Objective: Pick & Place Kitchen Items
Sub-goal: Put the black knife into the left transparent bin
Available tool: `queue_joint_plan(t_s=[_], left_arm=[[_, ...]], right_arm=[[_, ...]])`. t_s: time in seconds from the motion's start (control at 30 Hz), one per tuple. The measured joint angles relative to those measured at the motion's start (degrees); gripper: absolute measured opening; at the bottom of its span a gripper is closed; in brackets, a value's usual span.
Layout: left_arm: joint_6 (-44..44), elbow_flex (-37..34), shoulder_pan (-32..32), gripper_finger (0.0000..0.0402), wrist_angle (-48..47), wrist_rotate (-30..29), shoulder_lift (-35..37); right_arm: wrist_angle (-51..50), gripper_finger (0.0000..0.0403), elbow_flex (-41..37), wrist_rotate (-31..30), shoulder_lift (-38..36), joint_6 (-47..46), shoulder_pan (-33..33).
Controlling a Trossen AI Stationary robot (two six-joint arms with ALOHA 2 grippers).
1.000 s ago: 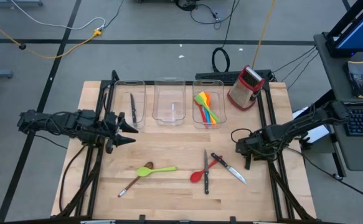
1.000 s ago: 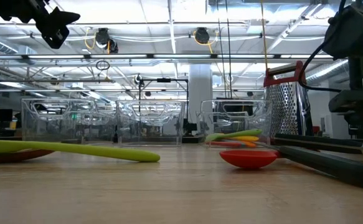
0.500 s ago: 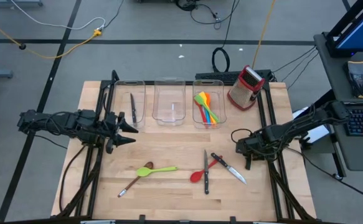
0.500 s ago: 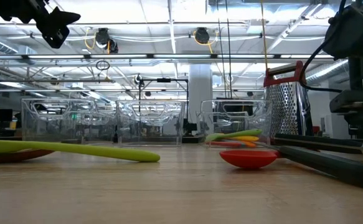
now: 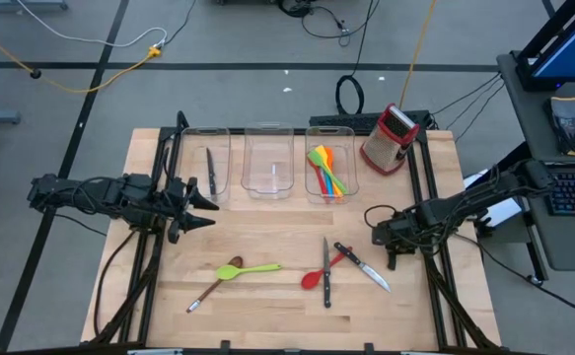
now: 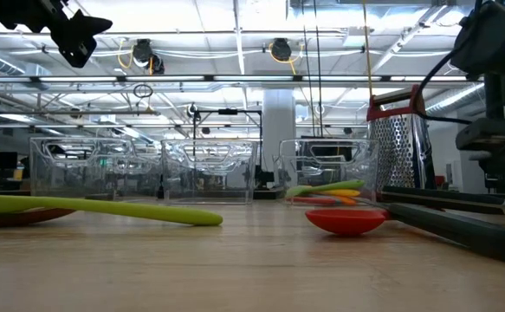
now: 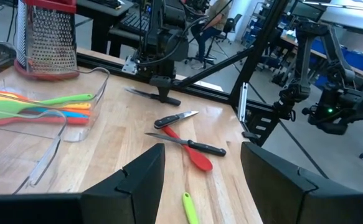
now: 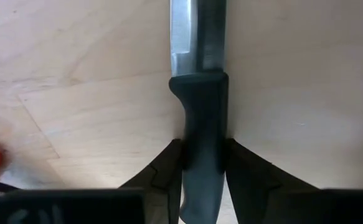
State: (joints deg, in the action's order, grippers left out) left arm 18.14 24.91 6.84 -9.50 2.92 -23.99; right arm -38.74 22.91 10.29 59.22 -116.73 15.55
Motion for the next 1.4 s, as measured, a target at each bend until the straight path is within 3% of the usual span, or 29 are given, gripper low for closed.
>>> queue_joint_plan(t_s=[0.13,0.27,0.5,1.1,1.4], left_arm=[[0.16,0.0,-0.01,0.0214,0.15,0.0,0.0],[0.2,0.0,0.0,0.0214,0.17,-0.02,0.02],[3.56,0.0,-0.01,0.0214,0.22,-0.04,0.01],[9.45,0.0,0.02,0.0214,8.69,-1.94,-0.07],[16.24,0.0,0.0,0.0214,17.46,-7.1,-6.8]], right_arm=[[-0.12,0.0088,2.26,-0.31,0.09,2.85,0.0],[0.96,0.0088,4.46,-4.38,0.19,5.37,-0.12],[8.69,0.0088,5.38,-5.08,0.15,7.49,-0.09],[52.54,0.0088,5.56,-21.71,0.07,21.47,-0.09],[66.69,0.0088,5.58,-25.21,0.07,34.12,-1.27]])
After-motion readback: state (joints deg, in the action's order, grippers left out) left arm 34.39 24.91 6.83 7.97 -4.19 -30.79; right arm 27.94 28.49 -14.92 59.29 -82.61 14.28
